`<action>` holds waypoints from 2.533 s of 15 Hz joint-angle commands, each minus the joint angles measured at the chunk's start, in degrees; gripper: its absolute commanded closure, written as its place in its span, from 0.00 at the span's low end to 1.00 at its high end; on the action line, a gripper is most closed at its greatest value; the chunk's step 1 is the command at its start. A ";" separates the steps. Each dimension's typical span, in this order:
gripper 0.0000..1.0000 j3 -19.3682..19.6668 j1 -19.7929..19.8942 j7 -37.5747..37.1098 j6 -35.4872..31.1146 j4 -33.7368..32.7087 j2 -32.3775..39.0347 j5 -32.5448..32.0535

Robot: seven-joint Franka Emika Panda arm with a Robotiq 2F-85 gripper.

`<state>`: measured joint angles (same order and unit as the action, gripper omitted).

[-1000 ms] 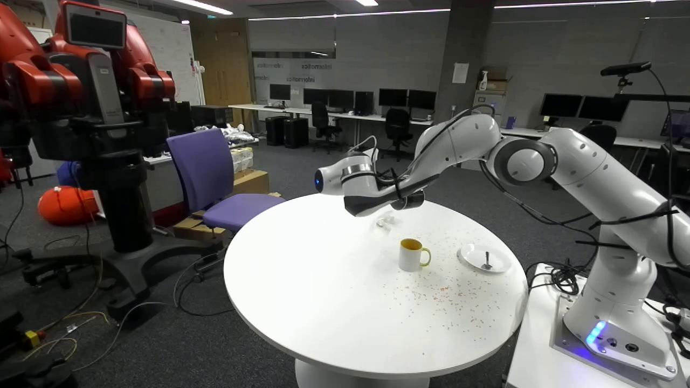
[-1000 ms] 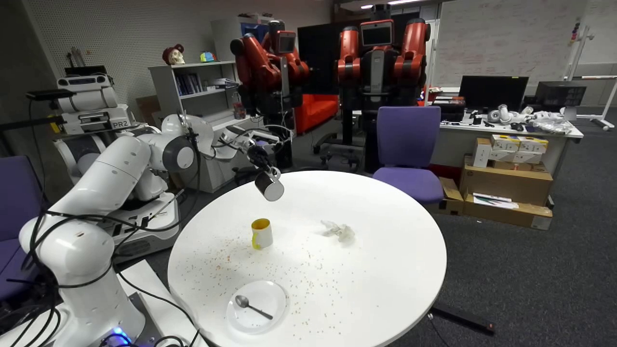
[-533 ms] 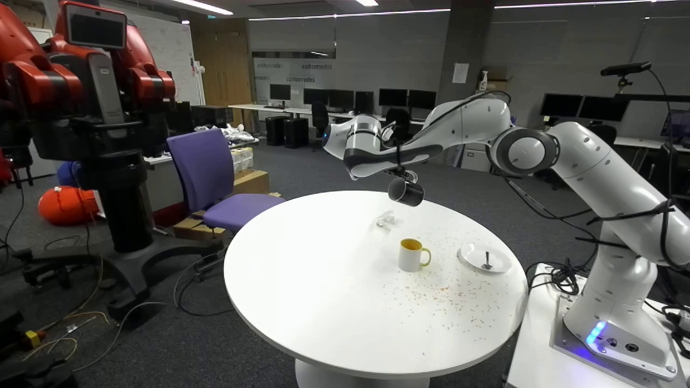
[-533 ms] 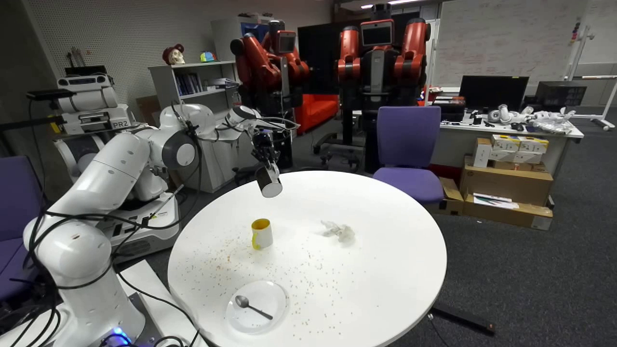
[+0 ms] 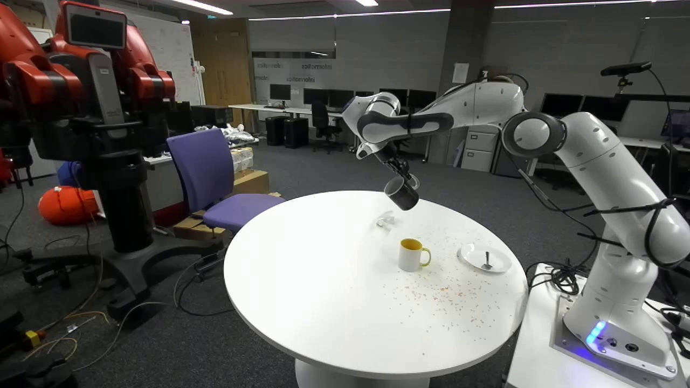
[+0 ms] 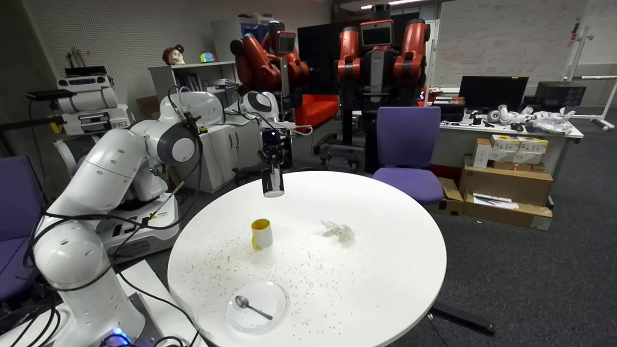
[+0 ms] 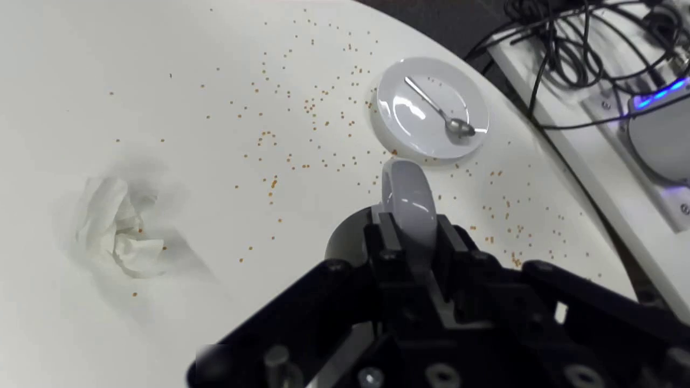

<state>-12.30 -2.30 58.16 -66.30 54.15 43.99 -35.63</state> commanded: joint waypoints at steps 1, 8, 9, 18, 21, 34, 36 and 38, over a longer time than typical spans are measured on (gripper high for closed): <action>0.95 -1.84 5.90 -9.87 -10.02 13.26 -9.06 7.01; 0.95 5.36 7.28 -23.57 -35.57 29.88 -16.36 17.63; 0.95 6.19 7.09 -25.68 -39.73 32.50 -17.14 18.13; 0.95 12.65 5.13 -49.75 -74.62 58.15 -24.14 16.56; 0.95 15.84 4.03 -58.09 -86.19 67.54 -26.88 15.59; 0.95 25.02 6.22 -56.54 -94.93 87.50 -48.57 15.16; 0.95 23.07 5.14 -49.09 -96.63 86.25 -46.70 26.28; 0.95 25.46 -2.17 -44.91 -98.35 87.41 -45.90 36.00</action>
<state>11.66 2.64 7.02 -162.49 141.20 -2.69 -10.90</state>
